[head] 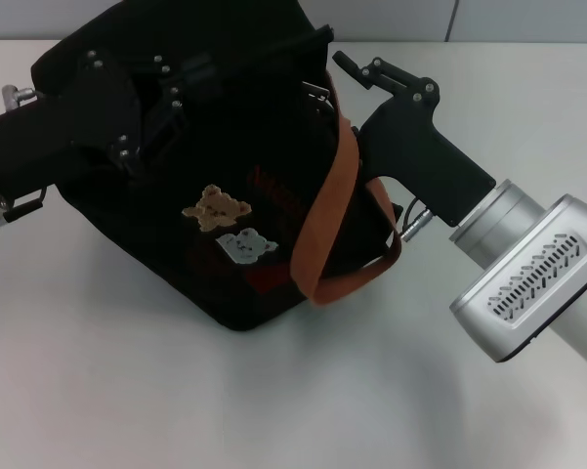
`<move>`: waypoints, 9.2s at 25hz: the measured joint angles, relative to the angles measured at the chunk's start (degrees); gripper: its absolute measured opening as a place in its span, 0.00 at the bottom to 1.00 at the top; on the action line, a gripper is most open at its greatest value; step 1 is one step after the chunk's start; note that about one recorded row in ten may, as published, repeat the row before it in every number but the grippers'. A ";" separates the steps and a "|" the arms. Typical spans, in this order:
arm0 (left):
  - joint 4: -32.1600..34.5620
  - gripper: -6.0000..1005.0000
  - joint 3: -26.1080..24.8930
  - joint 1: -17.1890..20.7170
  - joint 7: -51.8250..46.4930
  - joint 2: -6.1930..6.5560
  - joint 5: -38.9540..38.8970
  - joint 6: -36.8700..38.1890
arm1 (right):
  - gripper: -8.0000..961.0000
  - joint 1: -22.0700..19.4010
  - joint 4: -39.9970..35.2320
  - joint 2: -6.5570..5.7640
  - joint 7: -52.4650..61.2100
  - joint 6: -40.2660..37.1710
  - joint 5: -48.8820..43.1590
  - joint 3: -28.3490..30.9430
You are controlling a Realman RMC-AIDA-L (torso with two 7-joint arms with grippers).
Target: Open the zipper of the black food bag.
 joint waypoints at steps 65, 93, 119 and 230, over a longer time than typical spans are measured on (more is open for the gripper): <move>-4.93 0.03 -3.25 -2.43 3.73 -0.63 5.47 -5.49 | 0.43 -4.49 -9.40 -0.26 41.72 -8.17 -9.59 -2.38; -4.92 0.06 -3.03 -2.63 3.72 -0.70 5.48 -5.60 | 0.40 2.76 -9.55 -0.26 48.39 0.16 -14.69 -2.25; -4.92 0.08 -3.04 -2.39 3.86 -0.89 5.41 -5.54 | 0.07 2.16 -9.23 -0.02 48.01 0.69 -14.16 -1.68; -3.99 0.54 -10.02 6.15 -2.36 2.42 7.67 7.25 | 0.73 -5.70 -32.87 -2.91 73.49 -34.85 -20.92 6.39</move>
